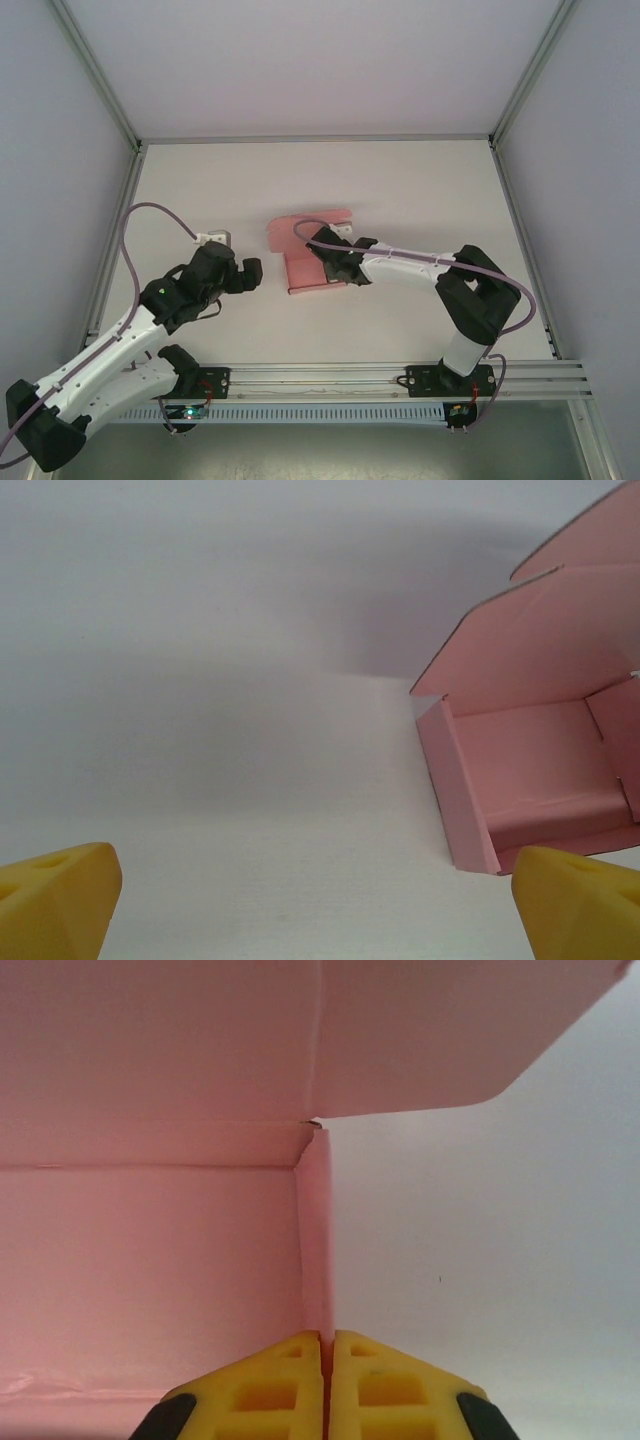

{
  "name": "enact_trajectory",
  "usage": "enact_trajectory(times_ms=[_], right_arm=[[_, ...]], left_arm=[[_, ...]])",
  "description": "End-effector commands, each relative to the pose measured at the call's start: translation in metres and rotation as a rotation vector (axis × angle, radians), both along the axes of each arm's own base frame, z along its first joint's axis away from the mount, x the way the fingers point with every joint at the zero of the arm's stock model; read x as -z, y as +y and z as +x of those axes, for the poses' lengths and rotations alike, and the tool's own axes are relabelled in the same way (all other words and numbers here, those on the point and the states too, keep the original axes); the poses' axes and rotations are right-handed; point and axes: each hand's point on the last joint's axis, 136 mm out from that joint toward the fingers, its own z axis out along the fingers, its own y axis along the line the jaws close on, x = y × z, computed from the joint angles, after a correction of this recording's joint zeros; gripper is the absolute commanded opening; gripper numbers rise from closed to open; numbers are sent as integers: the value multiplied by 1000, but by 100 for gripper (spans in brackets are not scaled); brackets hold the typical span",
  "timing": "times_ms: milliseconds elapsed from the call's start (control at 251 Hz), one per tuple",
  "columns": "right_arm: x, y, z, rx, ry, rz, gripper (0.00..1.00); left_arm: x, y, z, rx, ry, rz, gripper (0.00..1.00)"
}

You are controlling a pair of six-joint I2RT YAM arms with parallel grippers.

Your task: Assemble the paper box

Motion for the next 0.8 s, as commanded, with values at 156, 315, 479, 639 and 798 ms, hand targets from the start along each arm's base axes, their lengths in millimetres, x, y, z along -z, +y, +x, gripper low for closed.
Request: enact_trajectory(times_ms=[156,315,479,639,798], right_arm=[[-14,11,-9,107,-65,157,27],[-25,4,-8,65,-111,126,36],[-68,1,3,-76,-245,73,59],[-128,-15,23,-172,-479,-6,98],[-146,15,21,-572,-534,96,98]], left_arm=[[-21,-37,26,143,-62,-35,100],[-20,-41,32,186,-64,13,100],[-30,-44,40,212,-84,51,100],[-36,-47,54,246,-97,80,100],[-36,-60,67,345,-103,36,100]])
